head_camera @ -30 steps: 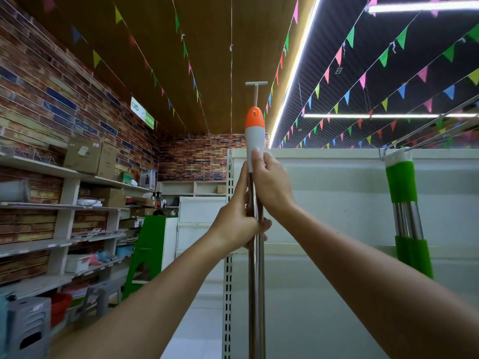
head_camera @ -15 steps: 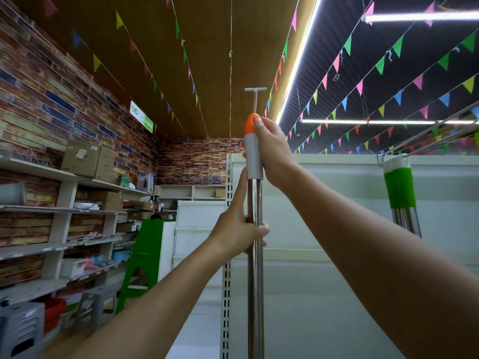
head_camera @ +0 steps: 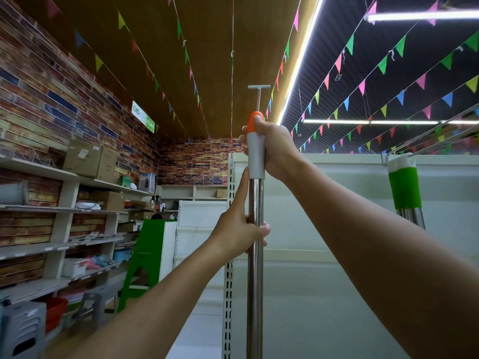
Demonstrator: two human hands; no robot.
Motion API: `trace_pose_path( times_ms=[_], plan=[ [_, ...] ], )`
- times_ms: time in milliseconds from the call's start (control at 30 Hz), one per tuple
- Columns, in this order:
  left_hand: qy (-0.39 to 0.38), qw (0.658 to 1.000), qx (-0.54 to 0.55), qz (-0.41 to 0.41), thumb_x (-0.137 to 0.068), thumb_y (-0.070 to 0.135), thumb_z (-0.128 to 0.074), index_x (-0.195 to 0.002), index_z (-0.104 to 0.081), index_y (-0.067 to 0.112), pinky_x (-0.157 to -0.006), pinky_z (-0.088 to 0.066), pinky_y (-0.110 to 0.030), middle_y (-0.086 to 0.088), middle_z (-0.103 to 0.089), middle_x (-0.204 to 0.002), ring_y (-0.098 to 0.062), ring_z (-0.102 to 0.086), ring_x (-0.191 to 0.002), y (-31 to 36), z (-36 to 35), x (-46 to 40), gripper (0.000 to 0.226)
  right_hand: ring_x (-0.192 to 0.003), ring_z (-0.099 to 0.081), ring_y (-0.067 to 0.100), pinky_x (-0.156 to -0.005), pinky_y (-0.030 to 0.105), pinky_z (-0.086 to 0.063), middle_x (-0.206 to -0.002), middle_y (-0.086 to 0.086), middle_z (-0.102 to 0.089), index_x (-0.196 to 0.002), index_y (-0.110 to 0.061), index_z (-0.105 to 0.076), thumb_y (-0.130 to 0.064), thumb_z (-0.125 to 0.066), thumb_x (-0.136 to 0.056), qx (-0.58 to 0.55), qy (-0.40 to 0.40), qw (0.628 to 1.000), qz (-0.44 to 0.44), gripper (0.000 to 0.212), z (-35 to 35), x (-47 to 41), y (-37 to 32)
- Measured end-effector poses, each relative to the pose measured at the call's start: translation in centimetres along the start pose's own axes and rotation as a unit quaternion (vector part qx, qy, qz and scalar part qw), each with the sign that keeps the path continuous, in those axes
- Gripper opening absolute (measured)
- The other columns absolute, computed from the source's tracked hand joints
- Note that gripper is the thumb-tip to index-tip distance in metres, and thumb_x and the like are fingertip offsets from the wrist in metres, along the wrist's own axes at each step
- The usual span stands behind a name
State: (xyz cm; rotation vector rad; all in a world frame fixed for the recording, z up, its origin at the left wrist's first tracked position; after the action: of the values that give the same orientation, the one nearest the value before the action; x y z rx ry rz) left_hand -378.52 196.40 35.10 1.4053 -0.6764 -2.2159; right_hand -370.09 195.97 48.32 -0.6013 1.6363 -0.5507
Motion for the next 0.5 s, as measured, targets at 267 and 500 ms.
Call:
trace_pose_path(
  times_ms=[267,500],
  plan=[
    [-0.016,1.000,0.009,0.011,-0.087,0.008,-0.066,-0.135,0.009,0.066,-0.059,-0.057,-0.025,-0.014,-0.066,-0.108,-0.020,-0.073,-0.077,-0.02,0.14,0.27,0.106,-0.074,-0.058,0.019,-0.068,0.033,-0.050,-0.091,0.009,-0.060,-0.093,-0.010,-0.050,-0.016,-0.054,-0.094,0.002,0.013,0.999,-0.034,0.007,-0.09,-0.21,-0.58],
    [-0.043,0.998,0.042,0.018,-0.088,0.004,-0.064,-0.128,0.003,0.073,-0.067,-0.059,-0.036,-0.015,-0.067,-0.100,-0.023,-0.073,-0.079,0.01,0.08,0.60,0.104,-0.070,-0.059,0.020,-0.066,0.034,-0.049,-0.085,0.008,-0.059,-0.094,-0.007,-0.053,-0.007,-0.056,-0.090,-0.036,-0.004,0.998,-0.055,0.005,0.07,0.12,-0.67]
  ],
)
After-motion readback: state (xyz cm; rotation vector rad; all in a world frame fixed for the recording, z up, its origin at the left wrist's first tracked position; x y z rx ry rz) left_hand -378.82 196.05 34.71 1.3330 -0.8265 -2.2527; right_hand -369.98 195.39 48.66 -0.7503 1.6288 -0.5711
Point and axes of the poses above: each hand's wrist, its own x-axis away from the middle knuckle, its own z-axis out of the back of the hand, y = z × x, the point moved 5 cm from there along -x, towards the middle knuckle
